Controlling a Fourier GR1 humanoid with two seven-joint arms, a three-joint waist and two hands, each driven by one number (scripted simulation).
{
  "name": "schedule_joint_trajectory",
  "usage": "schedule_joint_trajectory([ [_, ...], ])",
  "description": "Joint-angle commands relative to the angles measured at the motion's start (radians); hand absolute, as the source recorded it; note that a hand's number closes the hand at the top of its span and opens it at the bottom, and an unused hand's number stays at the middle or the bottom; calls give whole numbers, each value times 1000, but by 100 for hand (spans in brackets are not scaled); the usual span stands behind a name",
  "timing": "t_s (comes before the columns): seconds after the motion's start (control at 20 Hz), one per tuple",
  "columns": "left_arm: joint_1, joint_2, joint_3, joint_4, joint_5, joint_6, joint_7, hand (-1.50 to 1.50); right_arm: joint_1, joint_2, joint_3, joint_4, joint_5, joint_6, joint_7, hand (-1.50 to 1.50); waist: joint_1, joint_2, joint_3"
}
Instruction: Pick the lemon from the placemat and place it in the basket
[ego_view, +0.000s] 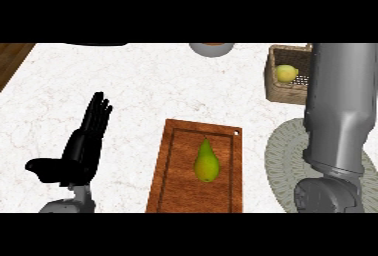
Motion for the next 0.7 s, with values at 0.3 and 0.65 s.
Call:
schedule_joint_trajectory([
  [0.3, -21, -23, -24, 6, -20, 21, 20, 0, -45, 0, 174, -213, 59, 110, 232, -150, 4, -14, -1],
  [0.65, -22, 14, 7, 20, 1, -9, 26, 0, -21, 0, 382, -325, -60, 192, 226, -150, 8, -18, 0],
])
